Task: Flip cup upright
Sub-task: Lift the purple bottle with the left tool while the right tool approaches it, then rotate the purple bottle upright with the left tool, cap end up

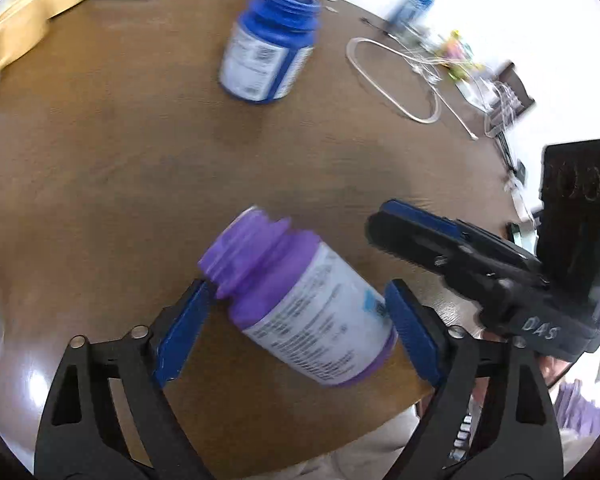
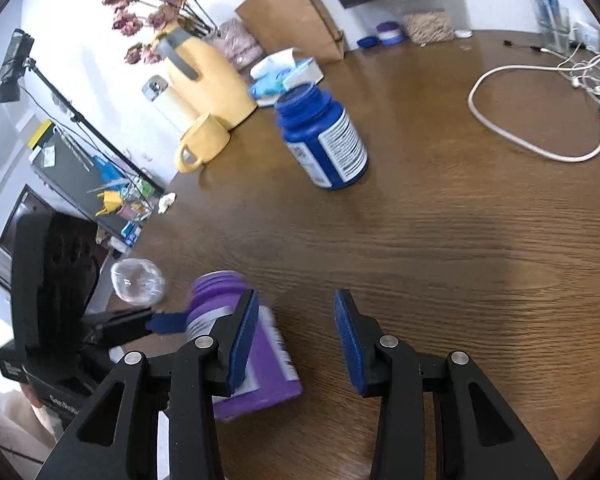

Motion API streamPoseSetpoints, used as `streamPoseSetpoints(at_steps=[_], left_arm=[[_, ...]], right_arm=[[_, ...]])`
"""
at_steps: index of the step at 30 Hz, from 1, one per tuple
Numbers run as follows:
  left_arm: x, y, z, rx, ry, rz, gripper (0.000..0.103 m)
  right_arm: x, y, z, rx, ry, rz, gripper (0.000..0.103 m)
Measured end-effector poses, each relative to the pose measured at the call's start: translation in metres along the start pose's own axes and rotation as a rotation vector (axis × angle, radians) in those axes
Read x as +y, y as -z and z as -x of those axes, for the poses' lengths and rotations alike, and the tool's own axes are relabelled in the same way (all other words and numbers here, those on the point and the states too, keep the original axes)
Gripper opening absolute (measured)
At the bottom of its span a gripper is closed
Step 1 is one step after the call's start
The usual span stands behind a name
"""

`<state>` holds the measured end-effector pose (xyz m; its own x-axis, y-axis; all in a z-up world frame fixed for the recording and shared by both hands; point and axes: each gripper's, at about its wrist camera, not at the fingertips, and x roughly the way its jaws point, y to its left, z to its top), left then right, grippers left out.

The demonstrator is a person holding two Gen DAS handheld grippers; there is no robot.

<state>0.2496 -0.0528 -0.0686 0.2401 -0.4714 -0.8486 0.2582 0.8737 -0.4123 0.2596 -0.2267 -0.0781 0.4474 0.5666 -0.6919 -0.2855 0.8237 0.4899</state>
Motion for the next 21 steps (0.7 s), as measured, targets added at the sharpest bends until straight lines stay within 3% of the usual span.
streamPoseSetpoints(at_steps=[3, 6, 7, 9, 11, 15, 18, 21], left_arm=[[0.010, -0.012, -0.023, 0.069, 0.129, -0.032, 0.085], [0.003, -0.024, -0.019, 0.071, 0.186, -0.129, 0.084], [0.002, -0.027, -0.021, 0.085, 0.202, -0.136, 0.084], [-0.001, -0.028, -0.023, 0.092, 0.164, -0.163, 0.067], [-0.008, -0.029, -0.020, 0.073, 0.129, -0.221, 0.066], [-0.018, -0.015, -0.011, 0.005, 0.055, -0.346, 0.066], [-0.022, -0.004, 0.000, -0.073, 0.031, -0.439, 0.066], [-0.033, 0.004, 0.012, -0.181, -0.008, -0.548, 0.066]], right_arm=[[-0.015, -0.002, -0.005, 0.023, -0.027, -0.060, 0.044], [-0.027, 0.000, -0.007, 0.067, -0.088, -0.113, 0.058], [-0.028, 0.000, -0.006, 0.075, -0.094, -0.118, 0.058], [-0.035, 0.000, -0.004, 0.068, -0.101, -0.140, 0.058], [-0.042, 0.000, -0.004, 0.083, -0.176, -0.191, 0.058], [-0.045, 0.000, -0.008, 0.100, -0.206, -0.225, 0.060], [-0.041, -0.001, -0.014, 0.116, -0.295, -0.248, 0.068], [-0.038, -0.004, -0.019, 0.120, -0.370, -0.273, 0.068]])
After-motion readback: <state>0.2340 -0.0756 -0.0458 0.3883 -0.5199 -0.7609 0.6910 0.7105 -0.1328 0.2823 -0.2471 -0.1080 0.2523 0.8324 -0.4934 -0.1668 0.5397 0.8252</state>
